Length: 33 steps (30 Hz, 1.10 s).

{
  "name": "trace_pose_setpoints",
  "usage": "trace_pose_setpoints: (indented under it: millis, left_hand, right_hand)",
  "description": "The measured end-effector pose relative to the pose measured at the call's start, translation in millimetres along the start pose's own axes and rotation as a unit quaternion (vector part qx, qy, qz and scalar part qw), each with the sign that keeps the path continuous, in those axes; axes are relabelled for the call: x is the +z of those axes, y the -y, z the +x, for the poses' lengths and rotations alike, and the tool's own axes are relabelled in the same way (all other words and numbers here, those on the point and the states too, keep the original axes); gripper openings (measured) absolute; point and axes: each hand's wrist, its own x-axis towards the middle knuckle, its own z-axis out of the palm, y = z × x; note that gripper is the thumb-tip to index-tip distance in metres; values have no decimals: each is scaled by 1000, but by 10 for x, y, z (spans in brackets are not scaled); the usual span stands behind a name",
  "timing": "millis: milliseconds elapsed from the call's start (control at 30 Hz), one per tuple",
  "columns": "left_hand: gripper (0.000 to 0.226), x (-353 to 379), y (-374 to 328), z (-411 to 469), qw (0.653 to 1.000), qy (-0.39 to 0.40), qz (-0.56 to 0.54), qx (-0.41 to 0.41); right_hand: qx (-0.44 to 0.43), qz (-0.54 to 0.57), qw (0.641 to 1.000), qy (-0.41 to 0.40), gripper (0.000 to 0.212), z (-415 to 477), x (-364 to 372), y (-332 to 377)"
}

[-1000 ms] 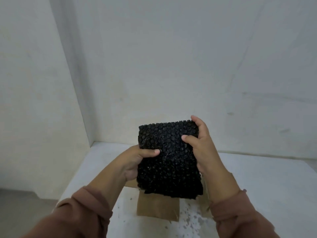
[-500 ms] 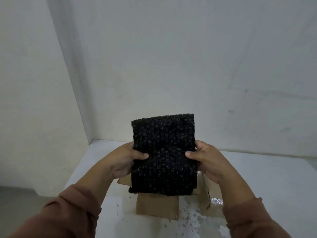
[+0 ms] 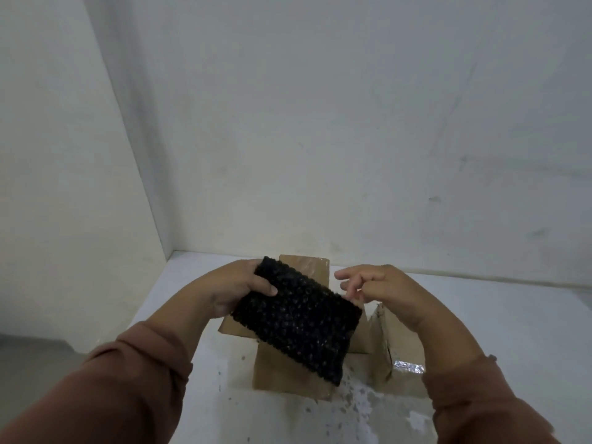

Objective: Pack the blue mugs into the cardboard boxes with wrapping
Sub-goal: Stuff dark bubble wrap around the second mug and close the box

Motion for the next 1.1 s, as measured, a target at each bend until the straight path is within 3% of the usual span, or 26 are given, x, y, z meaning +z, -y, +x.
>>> trace_pose_setpoints:
  millis: [67, 167, 267, 367, 433, 500, 567, 633, 733, 833, 933, 1000, 1100]
  left_hand:
    - [34, 73, -98, 28, 998, 29, 53, -8]
    - [39, 195, -193, 121, 997, 53, 55, 9]
    - [44, 143, -98, 275, 998, -25, -61, 16]
    - [54, 166, 128, 374, 986, -2, -166, -18]
    - [53, 211, 309, 456, 982, -48, -180, -37]
    - [67, 200, 486, 562, 984, -133, -109, -46]
    - [86, 173, 613, 609, 979, -181, 89, -30]
    - [85, 190, 674, 608, 941, -225, 253, 14]
    - [79, 181, 786, 654, 865, -240, 423, 125]
    - [68, 95, 892, 672, 757, -228, 575, 210]
    - [52, 70, 927, 631, 681, -246, 640, 256]
    - [42, 31, 922, 596, 654, -246, 653, 291]
    - [44, -64, 850, 528, 668, -181, 650, 314]
  right_hand:
    - [6, -7, 1000, 29, 4, 45, 79, 40]
    - [-5, -40, 997, 59, 25, 155, 267, 48]
    - [-12, 23, 999, -46, 33, 276, 364, -40]
    - [14, 141, 980, -140, 32, 366, 447, -192]
    - [58, 189, 963, -181, 29, 430, 553, -320]
    - [107, 213, 954, -182, 28, 476, 649, -441]
    - [156, 165, 963, -147, 36, 508, 681, -565]
    - [181, 41, 976, -115, 45, 514, 674, -666]
    - [143, -153, 972, -108, 50, 516, 723, -736]
    - [67, -364, 925, -85, 52, 509, 814, -741]
    - [44, -438, 895, -63, 54, 479, 850, -741]
    - [51, -483, 871, -70, 54, 454, 839, -746]
    - [38, -517, 848, -109, 53, 440, 815, -670]
